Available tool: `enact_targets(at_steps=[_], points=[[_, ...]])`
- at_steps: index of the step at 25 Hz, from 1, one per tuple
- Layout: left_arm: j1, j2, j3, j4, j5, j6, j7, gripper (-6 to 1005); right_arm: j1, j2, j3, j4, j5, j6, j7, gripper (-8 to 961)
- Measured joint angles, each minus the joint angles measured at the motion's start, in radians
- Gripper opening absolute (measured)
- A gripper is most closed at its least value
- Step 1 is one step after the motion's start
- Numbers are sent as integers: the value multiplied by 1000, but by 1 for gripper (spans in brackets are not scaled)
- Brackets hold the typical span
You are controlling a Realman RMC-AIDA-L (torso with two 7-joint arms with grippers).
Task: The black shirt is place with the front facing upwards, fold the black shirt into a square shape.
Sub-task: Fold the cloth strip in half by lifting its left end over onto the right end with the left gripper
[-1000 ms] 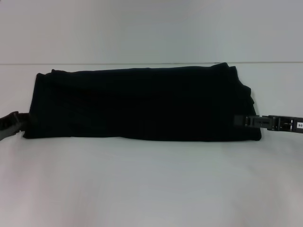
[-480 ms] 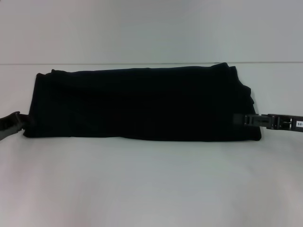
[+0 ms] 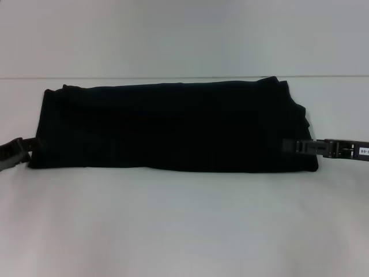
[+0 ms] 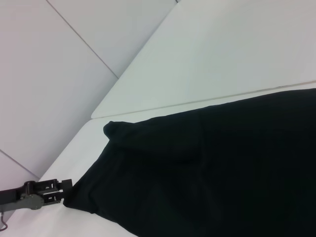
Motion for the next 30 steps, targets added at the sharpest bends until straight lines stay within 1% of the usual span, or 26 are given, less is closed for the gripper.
enact_targets(at_steps=[1, 12, 15, 26, 30], points=[[0, 0, 0, 0, 0, -1, 0, 500, 0, 0, 0, 0, 0, 0, 0, 941], [-1, 0, 0, -6, -8, 23, -8, 766, 1, 0, 1, 0, 0, 0, 0, 941], [-3, 0, 0, -7, -9, 35, -8, 793, 3, 0, 1, 0, 0, 1, 0, 941], [-10, 0, 6, 0, -5, 53, -4, 763, 7, 0, 1, 0, 1, 6, 0, 941], [-14, 4, 9, 3, 20, 47, 1, 752, 6, 0, 1, 0, 4, 5, 0, 941]])
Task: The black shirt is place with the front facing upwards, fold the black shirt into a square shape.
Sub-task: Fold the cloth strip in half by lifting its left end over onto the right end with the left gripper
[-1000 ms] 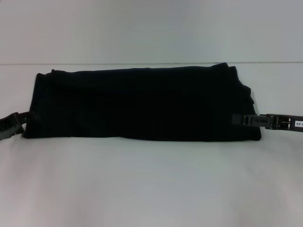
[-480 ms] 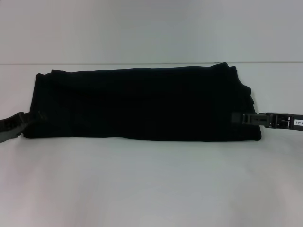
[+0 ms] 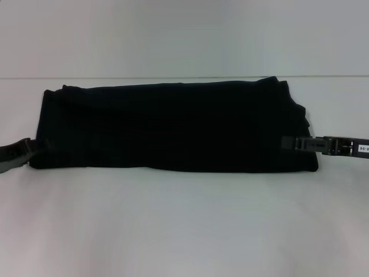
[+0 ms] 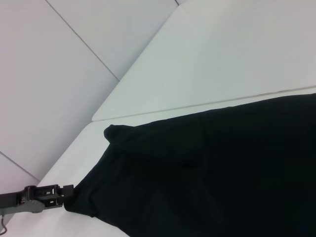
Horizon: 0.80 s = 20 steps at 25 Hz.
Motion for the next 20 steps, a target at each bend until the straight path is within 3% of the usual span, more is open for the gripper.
enact_targets(at_steps=[1, 6, 17, 20], points=[[-3, 2, -2, 0, 16, -3, 0, 749, 0, 0, 0, 0, 0, -1, 0, 941], [-5, 2, -3, 2, 26, -15, 0, 511, 0, 0, 0, -6, 1, -4, 0, 940], [-3, 1, 0, 3, 27, -20, 3, 262, 2, -8, 0, -13, -4, 2, 42, 940], [-2, 1, 0, 3, 27, -26, 4, 36, 8, -20, -1, -57, -49, 8, 133, 940]])
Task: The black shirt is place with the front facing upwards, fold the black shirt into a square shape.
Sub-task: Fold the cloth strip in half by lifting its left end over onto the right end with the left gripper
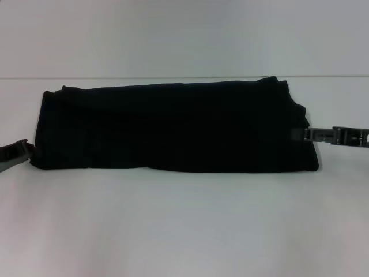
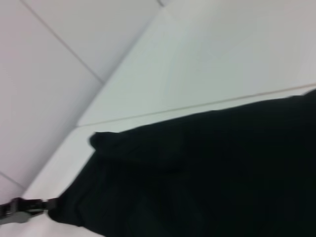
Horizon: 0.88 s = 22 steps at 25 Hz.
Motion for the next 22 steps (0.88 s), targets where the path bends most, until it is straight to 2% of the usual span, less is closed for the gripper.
enact_targets(at_steps=[5, 9, 11, 22], points=[[1, 1, 0, 0, 0, -3, 9, 5, 39, -10, 9, -174, -253, -19, 319, 940], [1, 3, 1, 0, 0, 18, 21, 8, 104, -9, 113, -256, -449, -114, 444, 940], [5, 8, -3, 0, 2, 63, 22, 10, 122, -4, 140, -259, -484, -139, 445, 940], [43, 32, -25, 26, 3, 241, 15, 18, 109, -3, 139, -241, -499, -113, 437, 940]])
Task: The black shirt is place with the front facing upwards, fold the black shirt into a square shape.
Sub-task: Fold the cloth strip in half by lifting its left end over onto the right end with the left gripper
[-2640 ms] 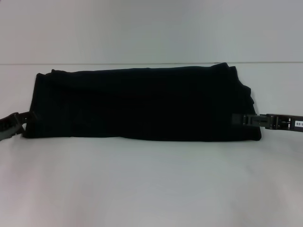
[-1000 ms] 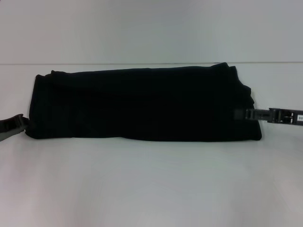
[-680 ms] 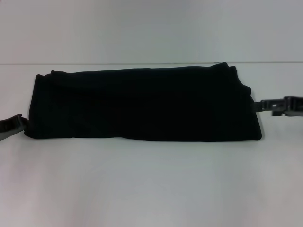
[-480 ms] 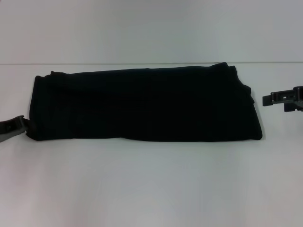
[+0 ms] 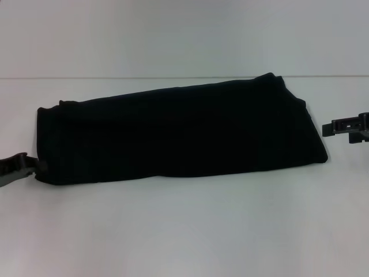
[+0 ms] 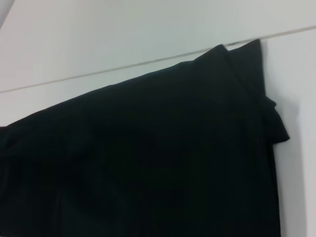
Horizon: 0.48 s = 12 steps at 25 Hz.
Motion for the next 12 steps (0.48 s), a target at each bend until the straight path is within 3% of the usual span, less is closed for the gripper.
enact_targets(at_steps=[12], points=[[54, 17, -71, 37, 30, 138, -2, 27, -14, 0, 1, 1, -1, 38, -15, 940]])
